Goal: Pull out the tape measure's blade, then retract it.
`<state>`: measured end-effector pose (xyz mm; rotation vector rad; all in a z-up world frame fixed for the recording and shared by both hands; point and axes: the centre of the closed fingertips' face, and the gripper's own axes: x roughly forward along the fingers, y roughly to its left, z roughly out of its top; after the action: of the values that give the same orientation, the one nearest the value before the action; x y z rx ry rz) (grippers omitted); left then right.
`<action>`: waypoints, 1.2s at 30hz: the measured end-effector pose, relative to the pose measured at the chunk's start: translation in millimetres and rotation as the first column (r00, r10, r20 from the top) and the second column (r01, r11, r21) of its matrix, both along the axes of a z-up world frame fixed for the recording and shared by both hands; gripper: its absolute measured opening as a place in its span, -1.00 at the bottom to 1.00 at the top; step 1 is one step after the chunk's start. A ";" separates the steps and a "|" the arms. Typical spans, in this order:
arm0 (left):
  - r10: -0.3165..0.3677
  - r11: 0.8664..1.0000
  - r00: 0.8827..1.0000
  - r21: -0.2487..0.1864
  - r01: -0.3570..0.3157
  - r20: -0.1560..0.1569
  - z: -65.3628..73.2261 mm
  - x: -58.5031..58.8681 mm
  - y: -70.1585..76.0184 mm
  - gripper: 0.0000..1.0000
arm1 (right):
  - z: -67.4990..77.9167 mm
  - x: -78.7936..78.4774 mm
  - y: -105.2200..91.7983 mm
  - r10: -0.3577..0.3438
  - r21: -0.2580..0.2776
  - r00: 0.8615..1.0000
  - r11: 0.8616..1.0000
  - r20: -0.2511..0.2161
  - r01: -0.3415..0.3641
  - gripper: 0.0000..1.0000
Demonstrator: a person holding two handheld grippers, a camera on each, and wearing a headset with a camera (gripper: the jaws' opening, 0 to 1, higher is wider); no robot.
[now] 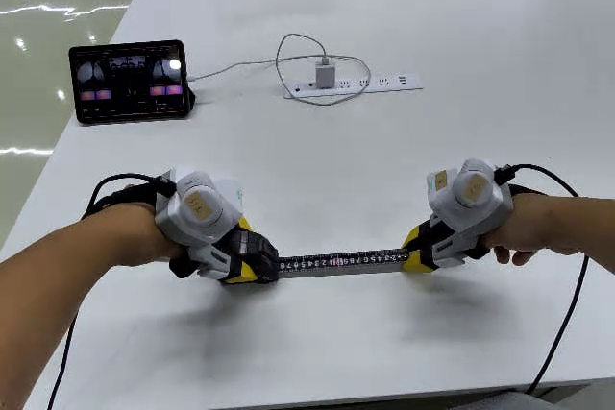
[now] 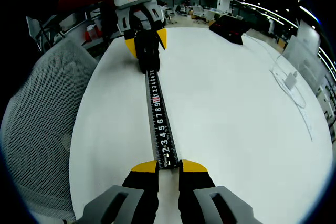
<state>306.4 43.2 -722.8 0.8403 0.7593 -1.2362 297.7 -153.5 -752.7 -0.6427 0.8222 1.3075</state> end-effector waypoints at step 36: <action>0.002 1.000 1.000 0.000 -0.002 0.000 0.0 0.0 -0.5 -0.36 | 0.7 -0.2 -18.7 -0.004 -0.022 1.000 1.000 0.001 0.004 -0.80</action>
<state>306.5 42.7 -722.7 0.8395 0.7599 -1.2349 297.5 -172.2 -751.9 -0.6587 0.8379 1.2957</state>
